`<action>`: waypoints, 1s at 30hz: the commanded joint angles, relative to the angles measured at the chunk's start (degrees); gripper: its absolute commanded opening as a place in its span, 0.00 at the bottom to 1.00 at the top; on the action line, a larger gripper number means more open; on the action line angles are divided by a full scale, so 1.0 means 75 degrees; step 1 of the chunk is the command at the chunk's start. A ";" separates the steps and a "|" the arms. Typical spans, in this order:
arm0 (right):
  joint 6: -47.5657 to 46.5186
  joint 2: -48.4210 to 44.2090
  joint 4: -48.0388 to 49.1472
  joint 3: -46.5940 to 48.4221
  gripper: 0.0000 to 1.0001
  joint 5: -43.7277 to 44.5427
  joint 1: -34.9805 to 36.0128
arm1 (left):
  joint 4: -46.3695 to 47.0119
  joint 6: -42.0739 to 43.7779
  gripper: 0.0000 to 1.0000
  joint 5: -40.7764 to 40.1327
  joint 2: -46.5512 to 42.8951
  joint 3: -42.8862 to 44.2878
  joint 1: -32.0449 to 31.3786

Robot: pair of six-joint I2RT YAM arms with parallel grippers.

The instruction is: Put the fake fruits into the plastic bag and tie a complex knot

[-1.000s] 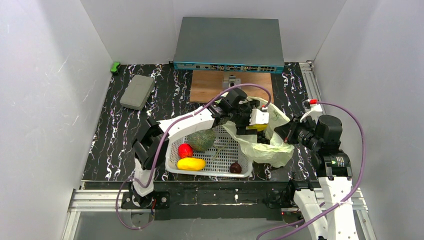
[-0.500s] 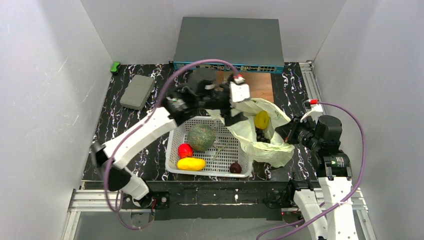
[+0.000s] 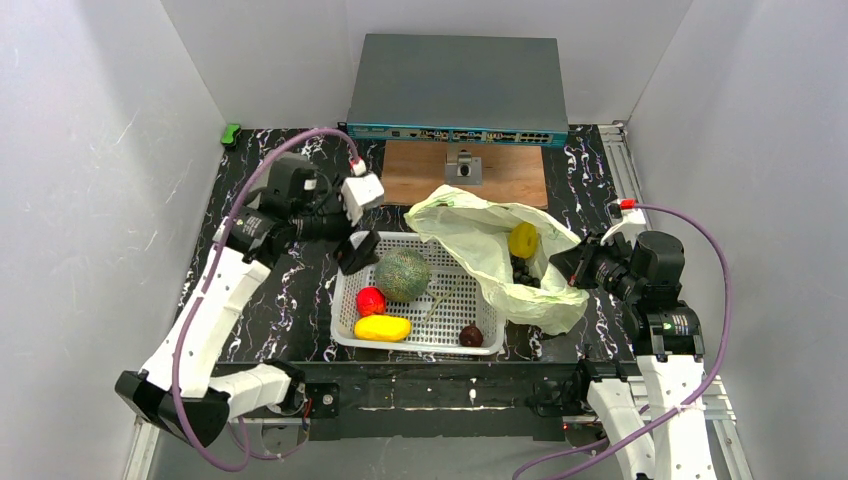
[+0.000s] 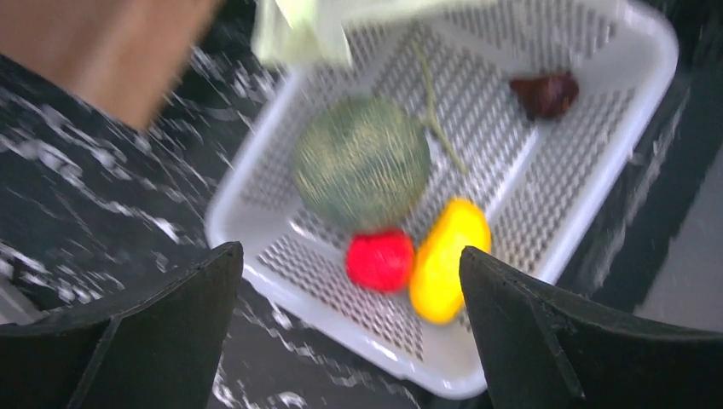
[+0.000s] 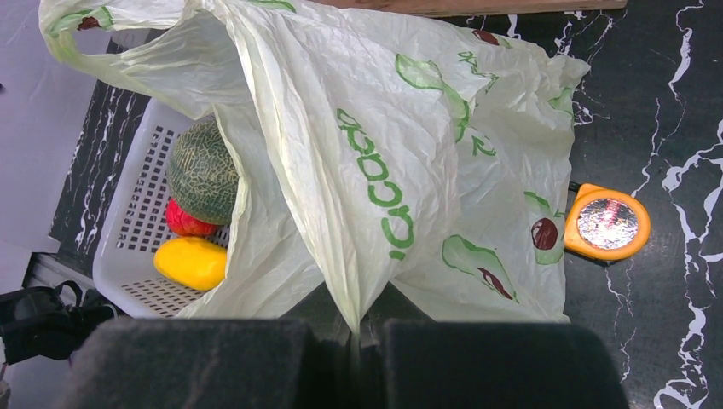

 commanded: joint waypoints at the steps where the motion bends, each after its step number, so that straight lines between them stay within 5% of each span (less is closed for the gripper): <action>1: -0.0040 -0.0044 0.0174 0.0013 0.01 -0.0136 -0.0037 | -0.1426 0.1334 0.96 0.0228 -0.0440 -0.1232 0.0171; 10: -0.0025 -0.0020 0.0116 0.0053 0.01 -0.0160 -0.0041 | -0.0281 0.2493 0.79 -0.0080 0.0289 -0.2575 0.0160; 30: -0.0250 0.0294 0.0162 0.0226 0.01 -0.0033 -0.0041 | 0.1195 0.3324 0.78 -0.0849 0.1972 -0.3880 -0.0554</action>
